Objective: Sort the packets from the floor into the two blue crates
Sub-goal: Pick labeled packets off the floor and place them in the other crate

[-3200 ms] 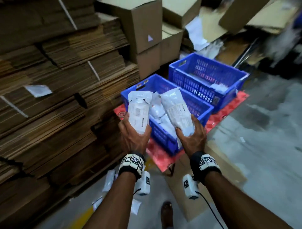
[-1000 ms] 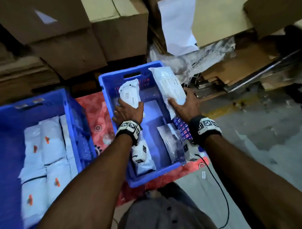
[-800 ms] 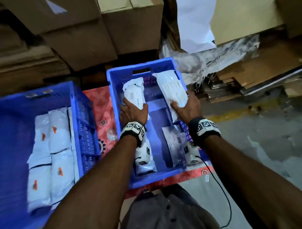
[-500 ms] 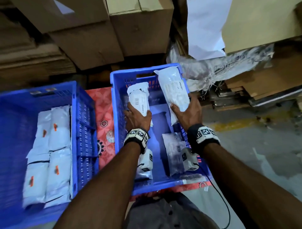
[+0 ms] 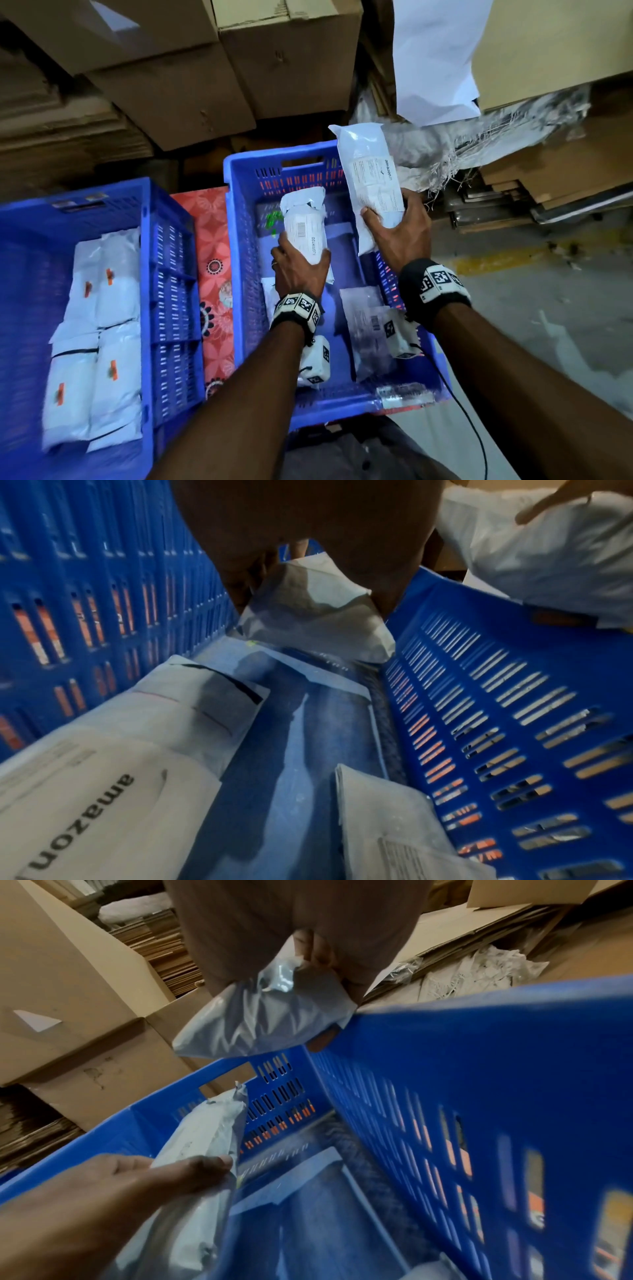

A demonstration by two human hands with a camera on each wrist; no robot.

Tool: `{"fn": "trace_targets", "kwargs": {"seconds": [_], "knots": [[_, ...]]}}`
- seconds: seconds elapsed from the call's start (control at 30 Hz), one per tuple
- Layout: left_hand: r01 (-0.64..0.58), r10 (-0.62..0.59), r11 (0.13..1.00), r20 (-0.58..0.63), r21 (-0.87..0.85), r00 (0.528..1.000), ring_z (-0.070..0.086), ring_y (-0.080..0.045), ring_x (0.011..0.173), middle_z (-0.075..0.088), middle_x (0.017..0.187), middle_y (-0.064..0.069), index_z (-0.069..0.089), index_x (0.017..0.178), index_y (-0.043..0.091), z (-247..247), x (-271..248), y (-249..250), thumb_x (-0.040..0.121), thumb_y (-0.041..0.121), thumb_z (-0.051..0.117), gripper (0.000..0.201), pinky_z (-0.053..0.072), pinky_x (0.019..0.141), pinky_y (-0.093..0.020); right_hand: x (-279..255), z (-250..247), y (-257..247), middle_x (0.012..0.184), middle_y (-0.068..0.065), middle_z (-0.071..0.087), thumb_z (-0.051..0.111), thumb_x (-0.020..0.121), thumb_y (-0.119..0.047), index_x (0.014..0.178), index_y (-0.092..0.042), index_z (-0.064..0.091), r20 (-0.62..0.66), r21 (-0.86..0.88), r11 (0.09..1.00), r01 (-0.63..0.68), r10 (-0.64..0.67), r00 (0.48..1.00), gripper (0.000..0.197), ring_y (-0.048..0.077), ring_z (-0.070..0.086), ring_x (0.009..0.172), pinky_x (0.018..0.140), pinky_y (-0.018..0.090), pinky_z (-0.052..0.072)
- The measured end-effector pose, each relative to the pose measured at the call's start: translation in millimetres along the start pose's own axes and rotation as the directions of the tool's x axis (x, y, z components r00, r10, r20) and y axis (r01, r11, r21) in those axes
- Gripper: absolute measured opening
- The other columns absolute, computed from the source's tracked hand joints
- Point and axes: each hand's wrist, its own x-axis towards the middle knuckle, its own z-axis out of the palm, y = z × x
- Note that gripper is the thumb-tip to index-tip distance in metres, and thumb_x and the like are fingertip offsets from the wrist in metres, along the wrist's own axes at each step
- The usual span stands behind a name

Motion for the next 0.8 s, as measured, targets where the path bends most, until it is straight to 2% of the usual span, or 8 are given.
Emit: {"fn": "trace_targets", "kwargs": {"seconds": [0.13,0.3,0.43,0.5,0.63,0.8], "knots": [[0.017,-0.016,1.000,0.026,-0.025,1.000,0.049,-0.039,0.117,0.044,0.131,-0.016,0.025,0.149,0.016,22.5,0.3,5.6,0.072,0.052,0.075,0.099,0.046,0.086,-0.047,11.1,-0.8,-1.5,0.116,-0.002,0.063,0.076,0.076,-0.046,0.123,-0.020,0.054,-0.034,0.012,1.000,-0.005,0.006,0.999,0.058,0.013,0.059,0.103,0.088,0.031,0.053],[0.027,-0.025,0.999,0.064,-0.041,0.998,0.050,-0.037,0.115,0.045,0.129,-0.014,0.024,0.149,0.020,45.1,-0.9,11.1,0.071,0.055,0.074,0.099,0.047,0.085,-0.049,14.1,-1.1,4.4,0.120,-0.001,0.061,0.076,0.076,-0.046,0.128,-0.019,0.052,0.013,-0.045,0.999,0.018,-0.017,1.000,0.062,0.011,0.058,0.105,0.087,0.025,0.051],[0.020,-0.019,0.999,0.039,-0.029,0.999,0.050,-0.038,0.114,0.044,0.127,-0.014,0.024,0.149,0.023,40.5,8.2,-0.7,0.072,0.057,0.072,0.097,0.049,0.085,-0.050,7.5,3.8,3.0,0.138,0.006,0.051,0.070,0.082,-0.043,0.148,-0.025,0.033,0.088,-0.133,0.990,0.053,-0.041,0.995,0.077,0.021,0.052,0.121,0.096,0.033,0.049],[-0.010,0.011,1.000,0.034,-0.028,0.999,0.050,-0.039,0.113,0.043,0.128,-0.014,0.024,0.150,0.027,33.7,13.6,-8.4,0.075,0.059,0.070,0.094,0.050,0.086,-0.052,-0.2,7.4,2.8,0.140,0.011,0.048,0.065,0.086,-0.043,0.152,-0.028,0.026,0.128,-0.207,0.974,0.094,-0.068,0.989,0.078,0.026,0.048,0.124,0.096,0.038,0.048],[-0.054,0.054,0.998,0.008,-0.036,0.999,0.051,-0.039,0.110,0.041,0.126,-0.013,0.023,0.152,0.039,20.2,19.2,-14.6,0.081,0.056,0.067,0.086,0.051,0.087,-0.050,-15.7,14.9,6.6,0.131,0.013,0.055,0.065,0.088,-0.036,0.150,-0.020,0.037,0.146,-0.223,0.968,0.112,-0.081,0.986,0.069,0.029,0.052,0.120,0.097,0.042,0.048],[-0.099,0.099,0.995,-0.025,-0.025,0.995,0.054,-0.041,0.105,0.044,0.121,-0.015,0.023,0.153,0.042,7.6,22.4,-18.5,0.084,0.055,0.066,0.082,0.047,0.091,-0.046,-32.9,22.4,9.7,0.141,0.010,0.052,0.062,0.091,-0.033,0.150,-0.017,0.036,0.216,-0.263,0.964,0.039,0.019,0.976,0.066,0.028,0.047,0.129,0.100,0.038,0.040]]}}
